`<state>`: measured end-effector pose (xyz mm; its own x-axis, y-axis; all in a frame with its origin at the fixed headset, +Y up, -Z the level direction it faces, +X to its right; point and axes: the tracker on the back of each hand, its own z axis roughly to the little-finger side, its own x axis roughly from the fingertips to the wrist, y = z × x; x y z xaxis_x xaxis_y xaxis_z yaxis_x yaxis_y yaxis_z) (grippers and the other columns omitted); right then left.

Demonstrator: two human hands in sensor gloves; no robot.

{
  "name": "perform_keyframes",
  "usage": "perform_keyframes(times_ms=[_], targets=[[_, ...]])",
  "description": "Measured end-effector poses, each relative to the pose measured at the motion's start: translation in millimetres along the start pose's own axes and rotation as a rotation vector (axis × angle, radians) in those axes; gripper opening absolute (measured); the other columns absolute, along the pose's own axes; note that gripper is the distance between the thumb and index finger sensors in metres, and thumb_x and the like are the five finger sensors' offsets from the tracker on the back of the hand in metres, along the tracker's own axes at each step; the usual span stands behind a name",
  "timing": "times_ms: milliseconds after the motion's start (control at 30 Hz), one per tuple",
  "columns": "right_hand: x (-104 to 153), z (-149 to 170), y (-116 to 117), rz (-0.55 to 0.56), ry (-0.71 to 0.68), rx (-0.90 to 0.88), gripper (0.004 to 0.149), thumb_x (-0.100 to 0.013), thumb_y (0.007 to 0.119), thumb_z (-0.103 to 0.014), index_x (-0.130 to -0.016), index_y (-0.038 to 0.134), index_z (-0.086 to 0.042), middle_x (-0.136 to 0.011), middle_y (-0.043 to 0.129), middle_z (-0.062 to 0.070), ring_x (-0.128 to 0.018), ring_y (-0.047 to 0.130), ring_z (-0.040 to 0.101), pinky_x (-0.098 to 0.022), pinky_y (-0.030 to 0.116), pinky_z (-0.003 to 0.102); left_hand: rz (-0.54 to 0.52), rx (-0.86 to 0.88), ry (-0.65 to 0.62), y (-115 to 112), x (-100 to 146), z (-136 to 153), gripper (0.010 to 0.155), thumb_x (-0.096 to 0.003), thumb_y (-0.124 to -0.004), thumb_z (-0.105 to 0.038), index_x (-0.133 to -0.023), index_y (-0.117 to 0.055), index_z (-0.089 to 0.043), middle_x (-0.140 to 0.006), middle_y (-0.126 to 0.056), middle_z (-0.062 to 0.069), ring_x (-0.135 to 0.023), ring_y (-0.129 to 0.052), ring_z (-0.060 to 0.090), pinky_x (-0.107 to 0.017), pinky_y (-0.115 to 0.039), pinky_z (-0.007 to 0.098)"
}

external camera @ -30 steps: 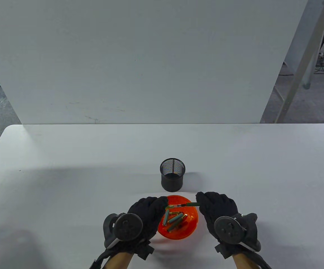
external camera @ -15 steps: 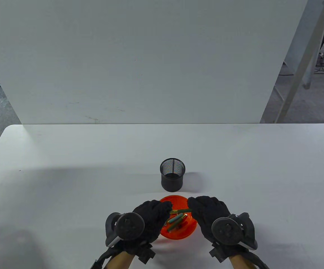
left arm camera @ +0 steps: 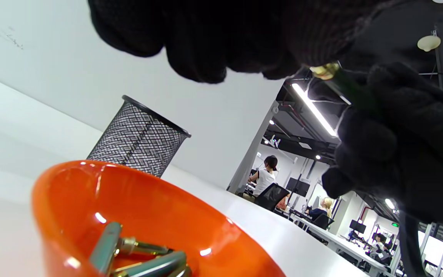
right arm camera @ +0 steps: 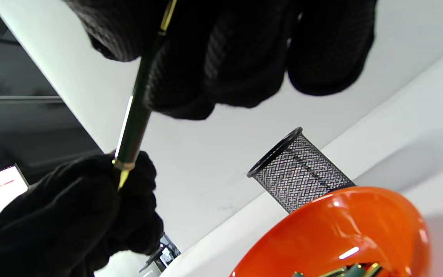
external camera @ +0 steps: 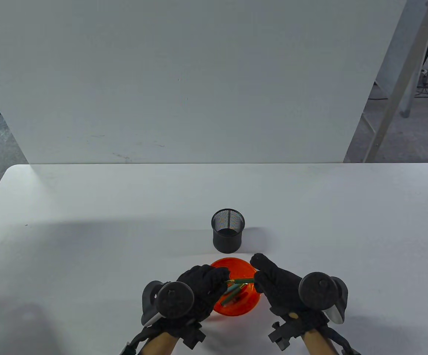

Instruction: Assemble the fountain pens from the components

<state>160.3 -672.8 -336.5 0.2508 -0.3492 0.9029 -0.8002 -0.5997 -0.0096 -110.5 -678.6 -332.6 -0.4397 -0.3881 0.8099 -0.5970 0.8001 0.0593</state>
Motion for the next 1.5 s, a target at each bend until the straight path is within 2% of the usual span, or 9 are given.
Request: perform_keyframes(times_ms=[167, 233, 333, 433, 800, 1000, 1333, 1400, 1500], targets=[[-1, 11, 2, 0.017, 0.066, -0.073, 0.065, -0.057, 0.058, -0.053, -0.099, 0.069, -0.005, -0.036, 0.100, -0.009, -0.023, 0.096, 0.014, -0.041, 0.088, 0.045, -0.011, 0.024, 0.003, 0, 0, -1, 0.048, -0.0554, -0.071, -0.043, -0.100, -0.075, -0.025, -0.086, -0.084, 0.001, -0.073, -0.088, 0.026, -0.062, -0.073, 0.054], [-2, 13, 4, -0.049, 0.067, -0.097, 0.075, -0.055, 0.054, -0.059, -0.106, 0.059, -0.004, -0.056, 0.100, -0.002, -0.035, 0.097, 0.019, -0.045, 0.085, 0.050, -0.013, 0.025, 0.012, -1, 0, 1, 0.048, -0.0555, -0.071, -0.042, -0.100, -0.075, -0.025, -0.086, -0.084, 0.001, -0.074, -0.088, 0.026, -0.062, -0.073, 0.054], [-2, 13, 1, -0.106, 0.090, -0.162, 0.083, -0.056, 0.051, -0.064, -0.115, 0.034, -0.008, -0.096, 0.080, 0.012, -0.069, 0.088, 0.033, -0.056, 0.074, 0.060, -0.014, 0.053, 0.050, 0, -1, 8, 0.048, -0.0557, -0.070, -0.042, -0.100, -0.074, -0.025, -0.086, -0.084, 0.001, -0.074, -0.088, 0.026, -0.063, -0.073, 0.054], [-1, 12, -8, -0.036, 0.068, -0.122, 0.076, -0.056, 0.059, -0.061, -0.116, 0.040, -0.017, -0.102, 0.076, 0.011, -0.077, 0.085, 0.034, -0.060, 0.070, 0.063, -0.029, 0.096, 0.082, 3, 1, 15, 0.048, -0.0558, -0.070, -0.042, -0.100, -0.074, -0.025, -0.086, -0.084, 0.001, -0.074, -0.088, 0.026, -0.063, -0.072, 0.054], [0, 0, -6, -0.022, -0.048, 0.056, 0.047, -0.055, 0.078, -0.040, -0.097, 0.074, -0.021, -0.079, 0.094, -0.002, -0.057, 0.097, 0.019, -0.055, 0.081, 0.050, -0.047, 0.104, 0.077, 5, 2, 18, 0.048, -0.0555, -0.070, -0.042, -0.100, -0.075, -0.025, -0.085, -0.084, 0.001, -0.073, -0.088, 0.026, -0.062, -0.073, 0.054], [0, 5, -4, -0.019, -0.003, 0.047, 0.048, -0.056, 0.067, -0.045, -0.091, 0.078, -0.013, -0.066, 0.095, 0.000, -0.050, 0.096, 0.019, -0.052, 0.082, 0.050, -0.036, 0.098, 0.063, 2, 1, 15, 0.048, -0.0557, -0.070, -0.042, -0.100, -0.075, -0.025, -0.086, -0.084, 0.001, -0.074, -0.088, 0.026, -0.063, -0.073, 0.054], [0, 15, -2, -0.003, 0.061, 0.018, 0.056, -0.056, 0.057, -0.057, -0.066, 0.093, -0.016, -0.037, 0.099, -0.006, -0.029, 0.098, 0.015, -0.041, 0.087, 0.046, -0.033, 0.089, 0.039, 1, 2, 12, 0.048, -0.0556, -0.070, -0.042, -0.100, -0.075, -0.025, -0.086, -0.084, 0.001, -0.074, -0.088, 0.026, -0.063, -0.072, 0.054], [-1, 17, -2, -0.017, 0.066, -0.002, 0.058, -0.056, 0.056, -0.057, -0.070, 0.092, -0.015, -0.041, 0.100, -0.004, -0.031, 0.098, 0.017, -0.042, 0.086, 0.047, -0.033, 0.089, 0.041, 1, 2, 12, 0.048, -0.0556, -0.070, -0.042, -0.100, -0.075, -0.025, -0.086, -0.084, 0.001, -0.074, -0.088, 0.026, -0.063, -0.072, 0.054], [0, 18, -1, -0.043, 0.072, -0.076, 0.067, -0.055, 0.054, -0.061, -0.093, 0.078, -0.011, -0.065, 0.098, 0.004, -0.048, 0.098, 0.024, -0.047, 0.083, 0.051, -0.041, 0.090, 0.050, 3, 2, 13, 0.048, -0.0558, -0.070, -0.042, -0.100, -0.075, -0.025, -0.086, -0.084, 0.001, -0.074, -0.088, 0.026, -0.063, -0.072, 0.054]])
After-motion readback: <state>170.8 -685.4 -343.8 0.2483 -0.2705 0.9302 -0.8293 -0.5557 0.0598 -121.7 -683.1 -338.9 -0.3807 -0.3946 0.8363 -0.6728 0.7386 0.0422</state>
